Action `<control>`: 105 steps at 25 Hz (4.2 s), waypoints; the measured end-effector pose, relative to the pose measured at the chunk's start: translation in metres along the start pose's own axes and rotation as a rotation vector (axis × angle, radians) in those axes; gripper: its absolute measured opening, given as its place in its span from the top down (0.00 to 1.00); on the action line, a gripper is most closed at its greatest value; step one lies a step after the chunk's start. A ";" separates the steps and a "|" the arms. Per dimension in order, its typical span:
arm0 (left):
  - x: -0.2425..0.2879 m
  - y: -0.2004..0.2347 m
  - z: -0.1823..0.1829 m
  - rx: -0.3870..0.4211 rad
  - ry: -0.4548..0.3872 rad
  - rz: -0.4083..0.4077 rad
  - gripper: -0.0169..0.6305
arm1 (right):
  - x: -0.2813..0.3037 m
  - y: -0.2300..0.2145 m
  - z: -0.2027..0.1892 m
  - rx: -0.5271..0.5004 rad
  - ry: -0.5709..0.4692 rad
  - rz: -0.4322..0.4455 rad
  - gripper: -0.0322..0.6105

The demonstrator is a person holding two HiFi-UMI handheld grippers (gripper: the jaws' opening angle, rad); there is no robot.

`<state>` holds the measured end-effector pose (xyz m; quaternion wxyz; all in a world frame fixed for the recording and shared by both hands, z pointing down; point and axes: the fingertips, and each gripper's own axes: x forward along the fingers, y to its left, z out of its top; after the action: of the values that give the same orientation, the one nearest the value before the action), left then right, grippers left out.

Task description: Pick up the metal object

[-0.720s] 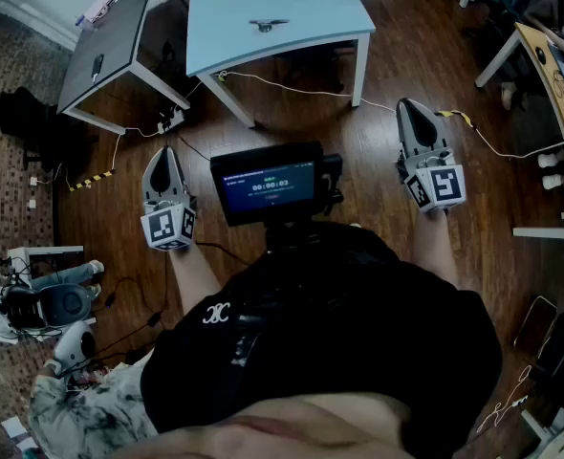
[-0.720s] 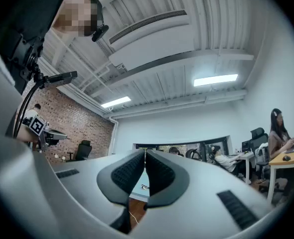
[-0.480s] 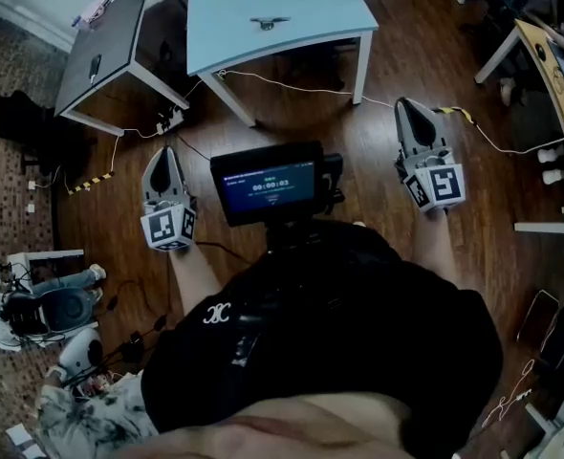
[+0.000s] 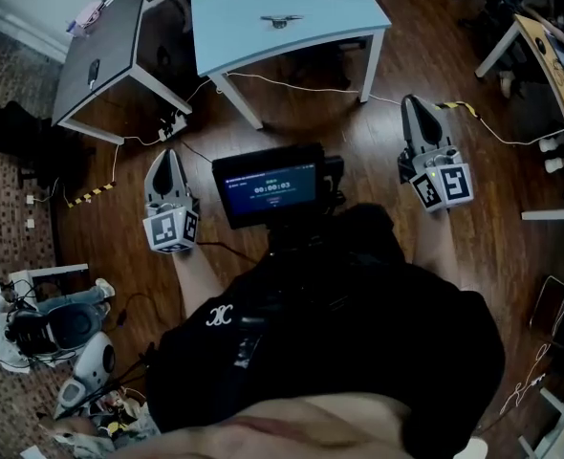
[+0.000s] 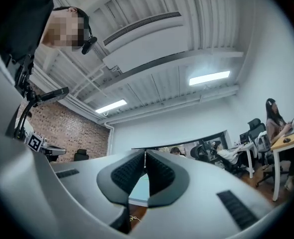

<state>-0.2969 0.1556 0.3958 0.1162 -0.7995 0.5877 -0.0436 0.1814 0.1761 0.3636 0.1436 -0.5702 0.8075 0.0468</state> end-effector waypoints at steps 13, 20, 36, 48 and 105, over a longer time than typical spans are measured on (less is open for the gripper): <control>0.042 0.051 -0.027 -0.008 -0.002 -0.001 0.96 | 0.066 0.021 -0.031 -0.042 0.031 0.016 0.93; 0.117 0.062 -0.048 -0.023 0.010 0.021 0.96 | 0.139 -0.022 -0.063 -0.034 0.040 0.036 0.93; 0.384 0.049 -0.017 0.035 -0.057 0.020 0.96 | 0.354 -0.156 -0.120 -0.080 0.105 0.158 0.93; 0.455 0.078 -0.042 0.018 0.012 0.023 0.96 | 0.447 -0.161 -0.178 -0.065 0.191 0.231 0.92; 0.463 0.140 -0.063 0.057 0.112 0.156 0.96 | 0.536 -0.060 -0.556 -0.731 0.937 0.874 0.65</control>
<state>-0.2987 -0.3322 0.3923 0.1087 -0.7439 0.6524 -0.0957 -0.0270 -0.4639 0.7470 -0.4472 -0.1681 0.8706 0.1173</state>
